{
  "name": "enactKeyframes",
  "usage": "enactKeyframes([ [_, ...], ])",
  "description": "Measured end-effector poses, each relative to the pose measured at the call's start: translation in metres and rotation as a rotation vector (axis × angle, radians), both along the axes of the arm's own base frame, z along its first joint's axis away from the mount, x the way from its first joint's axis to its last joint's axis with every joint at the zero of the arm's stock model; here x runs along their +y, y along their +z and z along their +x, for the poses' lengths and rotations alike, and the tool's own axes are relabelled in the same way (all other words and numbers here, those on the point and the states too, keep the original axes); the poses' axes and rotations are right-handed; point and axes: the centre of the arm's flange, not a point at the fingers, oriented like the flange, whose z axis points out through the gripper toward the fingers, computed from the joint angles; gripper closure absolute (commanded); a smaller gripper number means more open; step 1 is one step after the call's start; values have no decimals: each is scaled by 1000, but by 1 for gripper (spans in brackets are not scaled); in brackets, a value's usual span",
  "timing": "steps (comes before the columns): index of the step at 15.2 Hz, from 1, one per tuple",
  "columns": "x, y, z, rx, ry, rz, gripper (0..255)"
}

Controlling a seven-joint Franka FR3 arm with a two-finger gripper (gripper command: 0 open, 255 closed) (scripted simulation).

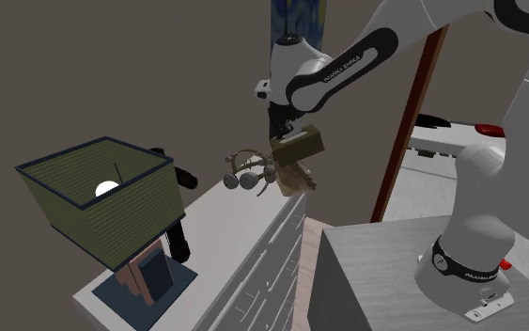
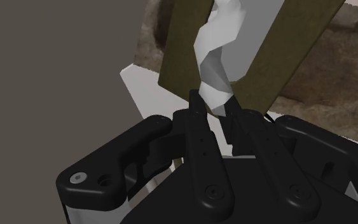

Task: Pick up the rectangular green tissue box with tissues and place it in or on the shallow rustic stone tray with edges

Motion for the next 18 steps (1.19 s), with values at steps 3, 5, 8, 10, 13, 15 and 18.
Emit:
enactKeyframes([
  [3, 0, 0, 0, 0, 1, 0, 0],
  [5, 0, 0, 0, 0, 1, 0, 0],
  [8, 3, 6, 1, 0, 1, 0, 0],
  [10, 10, 24, 2, -1, 2, 0, 0],
  [13, 19, 43, 2, -1, 1, 0, 0],
  [15, 20, 45, 2, 0, 1, 0, 0],
  [18, 20, 46, 1, 0, 1, 0, 0],
])
